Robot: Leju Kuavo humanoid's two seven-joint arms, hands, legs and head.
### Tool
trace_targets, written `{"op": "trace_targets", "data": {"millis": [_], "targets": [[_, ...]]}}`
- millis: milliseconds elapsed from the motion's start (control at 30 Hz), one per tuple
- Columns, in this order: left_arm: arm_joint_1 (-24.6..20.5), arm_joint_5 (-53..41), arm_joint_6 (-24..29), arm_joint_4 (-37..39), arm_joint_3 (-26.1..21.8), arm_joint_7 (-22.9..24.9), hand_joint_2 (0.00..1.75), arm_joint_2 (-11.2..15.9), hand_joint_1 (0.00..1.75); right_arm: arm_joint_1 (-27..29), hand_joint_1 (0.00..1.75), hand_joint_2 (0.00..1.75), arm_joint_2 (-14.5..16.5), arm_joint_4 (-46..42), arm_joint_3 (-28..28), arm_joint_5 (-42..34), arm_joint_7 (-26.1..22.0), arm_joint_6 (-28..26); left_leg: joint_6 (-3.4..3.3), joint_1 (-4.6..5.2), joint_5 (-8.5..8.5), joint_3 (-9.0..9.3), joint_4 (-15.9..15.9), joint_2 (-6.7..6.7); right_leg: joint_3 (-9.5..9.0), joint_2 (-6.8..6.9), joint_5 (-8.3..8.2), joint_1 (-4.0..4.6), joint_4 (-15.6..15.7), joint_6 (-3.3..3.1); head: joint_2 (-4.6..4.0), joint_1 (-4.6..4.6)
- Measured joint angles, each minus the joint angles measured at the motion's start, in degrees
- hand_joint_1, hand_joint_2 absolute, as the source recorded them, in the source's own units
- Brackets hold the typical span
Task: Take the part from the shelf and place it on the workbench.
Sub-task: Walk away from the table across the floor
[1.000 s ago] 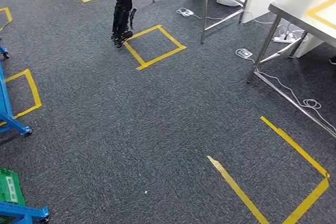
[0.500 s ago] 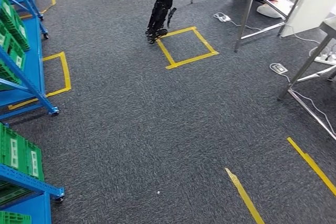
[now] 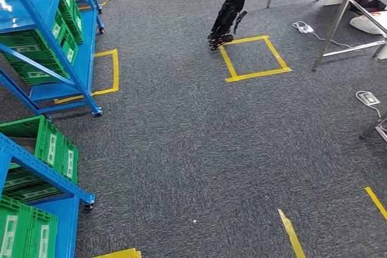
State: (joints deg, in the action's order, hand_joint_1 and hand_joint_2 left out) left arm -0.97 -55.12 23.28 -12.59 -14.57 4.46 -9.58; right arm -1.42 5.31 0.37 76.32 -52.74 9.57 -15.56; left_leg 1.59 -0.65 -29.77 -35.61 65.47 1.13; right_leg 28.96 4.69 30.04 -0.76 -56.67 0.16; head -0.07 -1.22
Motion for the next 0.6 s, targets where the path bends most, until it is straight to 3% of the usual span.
{"op": "trace_targets", "data": {"millis": [67,100,167,200,267,300,367,400,433,467,533,600], "targets": [[-0.2,0.0,-0.2,0.0,0.0,0.0,0.0,0.0,0.0,0.0,0.0,0.0,0.0,0.0,0.0,0.0,0.0,0.0,-0.6,0.35,2.0,3.15,-6.1,2.15,-0.14,1.21,0.54,0.33,-0.1,0.6,0.0,-0.08],[-0.3,0.0,-0.3,0.0,0.0,0.0,0.0,0.0,0.0,-0.1,0.0,0.0,0.0,0.0,0.0,0.0,0.0,0.0,-0.98,0.55,2.05,3.68,-7.3,2.68,-0.19,1.76,0.78,0.49,-0.2,0.93,0.0,-0.14],[-0.2,0.0,-0.4,0.0,-0.1,0.0,0.0,0.0,0.0,-0.3,0.0,0.0,0.0,0.0,0.0,0.1,0.0,0.0,-1.73,0.7,1.94,3.67,-7.6,1.66,-0.77,2.88,1.11,0.51,0.0,1.52,0.0,-0.26],[-0.1,0.0,-0.4,0.0,-0.2,0.0,0.0,0.0,0.0,-0.5,0.0,0.0,0.0,0.0,0.0,0.1,0.0,0.0,-2.07,0.65,2.03,3.72,-7.7,1.04,-0.92,2.53,1.49,0.39,-0.3,1.81,0.0,-0.3],[-0.1,0.0,-0.5,0.0,-0.3,0.0,0.0,0.0,0.0,-0.5,0.0,0.0,0.0,0.0,0.0,0.2,0.0,0.0,-2.71,0.42,2.35,3.85,-8.1,-0.2,0.46,-0.34,3.79,0.14,-3.8,2.2,0.0,-0.54],[-0.2,0.1,-0.5,0.0,-0.3,0.0,0.0,0.0,0.0,-0.4,0.0,0.0,0.0,0.0,0.0,0.2,0.0,0.0,-2.89,0.36,2.41,3.83,-8.1,-0.85,2.22,-2.32,5.56,0.05,-7.4,2.28,0.0,-0.69],[-0.3,0.0,-0.6,0.0,-0.4,0.0,0.0,-0.1,0.0,-0.2,0.0,0.0,0.0,0.0,0.0,0.2,0.0,0.0,-3.08,0.39,2.41,3.82,-8.1,-2.37,6.4,-4.23,8.2,0.05,-15.1,2.3,0.0,-0.79],[-0.3,0.0,-0.6,0.0,-0.4,0.0,0.0,-0.1,0.0,-0.1,0.0,0.0,0.0,0.0,0.0,0.2,0.0,0.0,-3.09,0.42,2.38,3.87,-8.1,-3.19,7.76,-4.49,8.08,0.07,-17.0,2.25,0.0,-0.78],[-0.3,0.0,-0.6,0.0,-0.4,0.0,0.0,-0.1,0.0,-0.1,0.0,0.0,0.0,0.0,0.0,0.2,0.0,0.0,-3.08,0.44,2.36,3.96,-8.0,-4.05,8.07,-4.66,6.74,0.08,-16.4,2.18,0.0,-0.78],[-0.3,0.0,-0.6,0.0,-0.5,0.0,0.0,-0.1,0.0,-0.1,0.0,0.0,0.0,0.0,0.0,0.2,0.0,0.0,-3.03,0.42,2.31,4.08,-8.0,-4.92,7.3,-4.98,4.49,0.04,-13.7,2.08,0.0,-0.78],[-0.3,0.0,-0.6,0.0,-0.5,0.1,0.0,-0.1,0.0,-0.1,0.0,0.0,0.0,0.0,0.0,0.2,0.0,0.0,-2.7,0.39,2.13,4.17,-7.8,-6.58,4.34,-7.49,0.31,-0.19,-5.7,1.87,0.0,-0.84],[-0.4,0.1,-0.6,0.0,-0.5,0.1,0.0,-0.2,0.0,-0.1,0.0,0.0,0.0,0.0,0.0,0.2,0.0,0.0,-2.08,0.29,2.07,3.9,-7.7,-7.92,2.41,-9.71,-0.76,-0.29,-1.5,1.65,0.0,-0.88]]}}
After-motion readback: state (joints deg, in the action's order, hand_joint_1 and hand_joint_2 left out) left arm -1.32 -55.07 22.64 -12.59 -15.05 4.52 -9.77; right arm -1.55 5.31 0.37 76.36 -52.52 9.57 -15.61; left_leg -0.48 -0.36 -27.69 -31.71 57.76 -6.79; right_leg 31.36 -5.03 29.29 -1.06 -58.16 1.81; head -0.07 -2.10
